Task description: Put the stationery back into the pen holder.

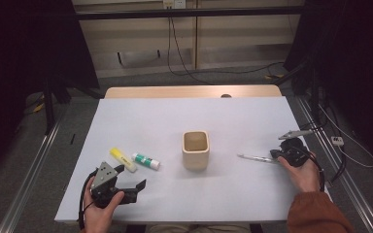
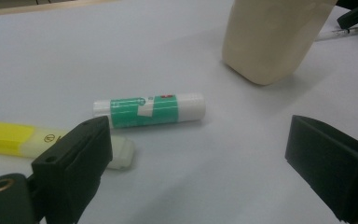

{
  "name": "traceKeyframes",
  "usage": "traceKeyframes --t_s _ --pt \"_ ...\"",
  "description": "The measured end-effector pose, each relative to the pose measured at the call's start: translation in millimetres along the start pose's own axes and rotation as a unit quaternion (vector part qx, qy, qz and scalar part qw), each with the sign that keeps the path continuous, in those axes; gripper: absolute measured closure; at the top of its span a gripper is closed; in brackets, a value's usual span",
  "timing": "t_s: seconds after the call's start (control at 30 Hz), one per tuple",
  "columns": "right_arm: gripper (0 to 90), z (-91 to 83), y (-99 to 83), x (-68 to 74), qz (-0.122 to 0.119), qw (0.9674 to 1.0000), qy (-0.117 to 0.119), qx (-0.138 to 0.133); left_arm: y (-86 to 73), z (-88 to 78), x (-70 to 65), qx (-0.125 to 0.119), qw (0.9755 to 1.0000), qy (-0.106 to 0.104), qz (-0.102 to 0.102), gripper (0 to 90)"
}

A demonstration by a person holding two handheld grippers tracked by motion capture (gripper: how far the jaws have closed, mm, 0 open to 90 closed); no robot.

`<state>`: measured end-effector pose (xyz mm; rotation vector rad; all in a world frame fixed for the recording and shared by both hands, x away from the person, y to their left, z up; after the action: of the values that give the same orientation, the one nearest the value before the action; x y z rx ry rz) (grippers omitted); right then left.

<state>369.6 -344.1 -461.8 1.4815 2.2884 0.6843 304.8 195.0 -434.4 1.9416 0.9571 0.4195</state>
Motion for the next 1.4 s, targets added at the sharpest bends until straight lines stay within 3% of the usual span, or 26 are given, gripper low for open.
traceKeyframes --t_s 0.1,0.5,0.7,1.4 --pt "89.6 0.0 -3.0 -1.0 0.001 0.9999 0.002 -0.012 -0.1 0.0 0.1 0.001 1.0000 0.000 -0.001 7.2" --pt "90.0 -2.2 -2.5 9.5 -0.029 0.9992 -0.027 0.001 -0.1 0.0 0.3 0.002 1.0000 0.000 -0.001 7.2" --pt "90.0 -4.3 -4.8 14.0 -0.029 0.9991 -0.031 0.005 -0.2 -0.1 0.7 0.002 1.0000 0.001 -0.002 7.2" --pt "90.0 -17.0 -20.0 27.7 -0.018 0.9998 0.012 0.003 -0.3 -0.4 1.2 0.002 1.0000 0.001 -0.001 7.3"
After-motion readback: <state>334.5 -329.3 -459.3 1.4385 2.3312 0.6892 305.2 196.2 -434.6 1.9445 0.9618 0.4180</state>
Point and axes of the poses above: each handheld gripper's, and its own axes: z roughly forward along the jaws, y roughly out of its top, x roughly to its left, the point moved 2 cm from there along z, roughly forward along the jaws, and after that the axes turned 3 degrees about x, right-handed, at the moved point
